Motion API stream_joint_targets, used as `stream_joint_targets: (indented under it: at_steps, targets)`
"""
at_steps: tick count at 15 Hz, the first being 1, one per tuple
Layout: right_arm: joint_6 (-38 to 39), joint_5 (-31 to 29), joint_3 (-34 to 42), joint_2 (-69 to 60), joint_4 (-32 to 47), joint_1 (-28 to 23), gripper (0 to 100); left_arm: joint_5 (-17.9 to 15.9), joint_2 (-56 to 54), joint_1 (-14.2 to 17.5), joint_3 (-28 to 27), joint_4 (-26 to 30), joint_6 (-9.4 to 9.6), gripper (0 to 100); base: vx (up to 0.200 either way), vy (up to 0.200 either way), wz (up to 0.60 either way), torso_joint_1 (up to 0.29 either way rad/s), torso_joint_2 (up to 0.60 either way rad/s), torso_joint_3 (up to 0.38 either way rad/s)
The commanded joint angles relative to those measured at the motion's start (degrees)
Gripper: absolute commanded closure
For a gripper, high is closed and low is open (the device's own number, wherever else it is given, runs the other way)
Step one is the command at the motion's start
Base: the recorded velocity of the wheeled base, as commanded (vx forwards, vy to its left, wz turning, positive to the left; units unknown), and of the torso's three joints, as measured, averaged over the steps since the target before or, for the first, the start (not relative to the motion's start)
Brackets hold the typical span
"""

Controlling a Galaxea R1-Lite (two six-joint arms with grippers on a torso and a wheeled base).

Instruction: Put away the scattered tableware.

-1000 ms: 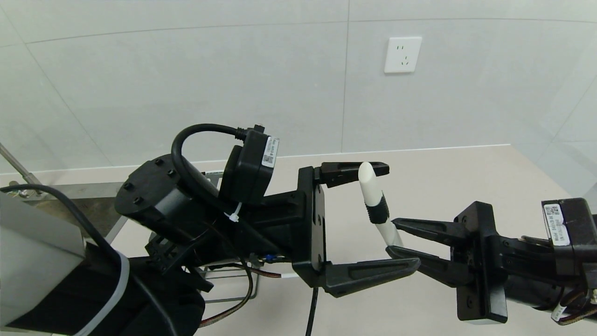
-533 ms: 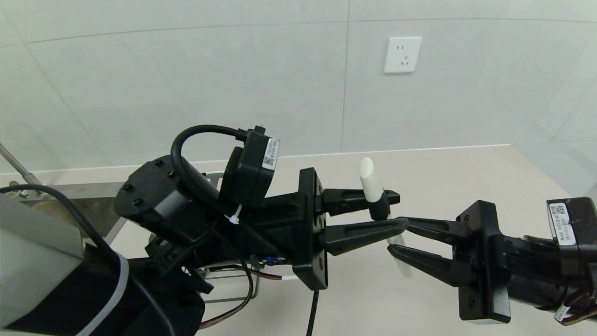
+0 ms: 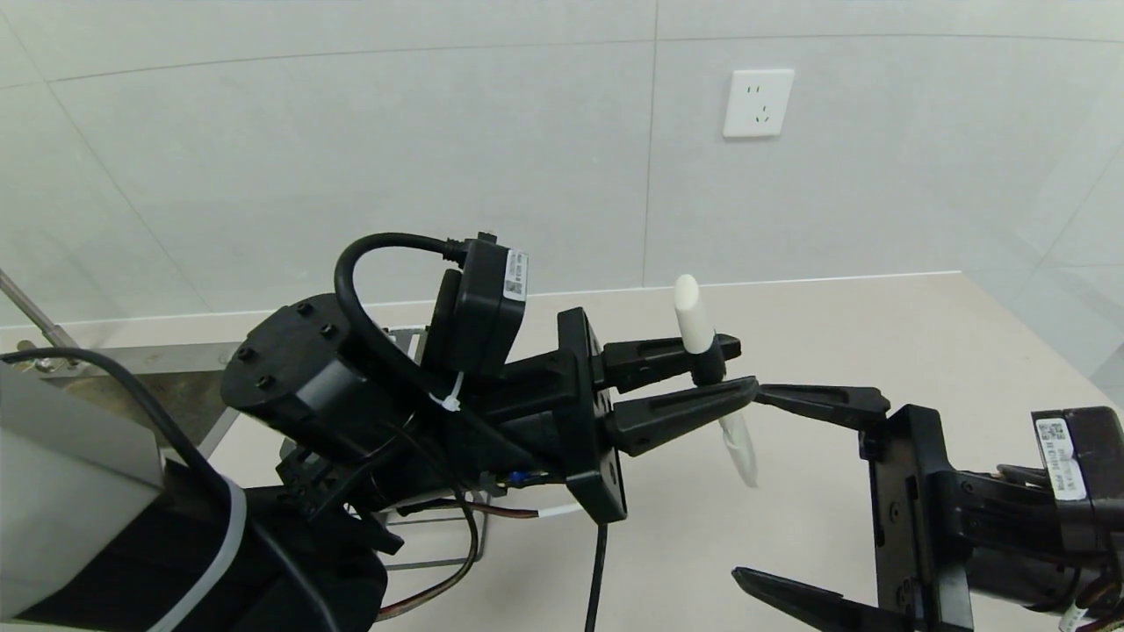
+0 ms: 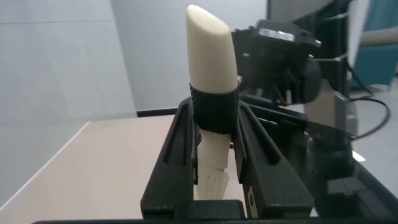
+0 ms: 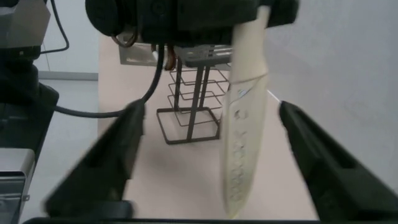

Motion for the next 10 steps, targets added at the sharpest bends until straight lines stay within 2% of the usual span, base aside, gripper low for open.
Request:
stream_joint_targets:
  at_steps: [1,6,7,10]
  targets:
    - [0.0,0.0,2.0,-2.0,0.1,-0.4,0,0.4,-0.6,0.3,0.6,-0.1,-0.04,100,0.0,0.0,0.0,0.0,0.0,0.0]
    - [0.0,-0.1,9.6,-8.7,0.4,-7.3,0,0.3,-5.2,3.1,7.4,-0.1,0.13,100,0.0,0.0,0.0,0.0,0.0,0.0]
    - [0.0,-0.1,11.3,-11.5,0.4,-9.6,100,0.3,-6.7,4.1,9.1,-0.1,0.22,100,0.0,0.0,0.0,0.0,0.0,0.0]
    - [0.3,-0.3,14.1,-17.9,0.8,-16.0,100,0.4,-9.4,6.6,12.6,-0.1,0.48,100,0.0,0.0,0.0,0.0,0.0,0.0]
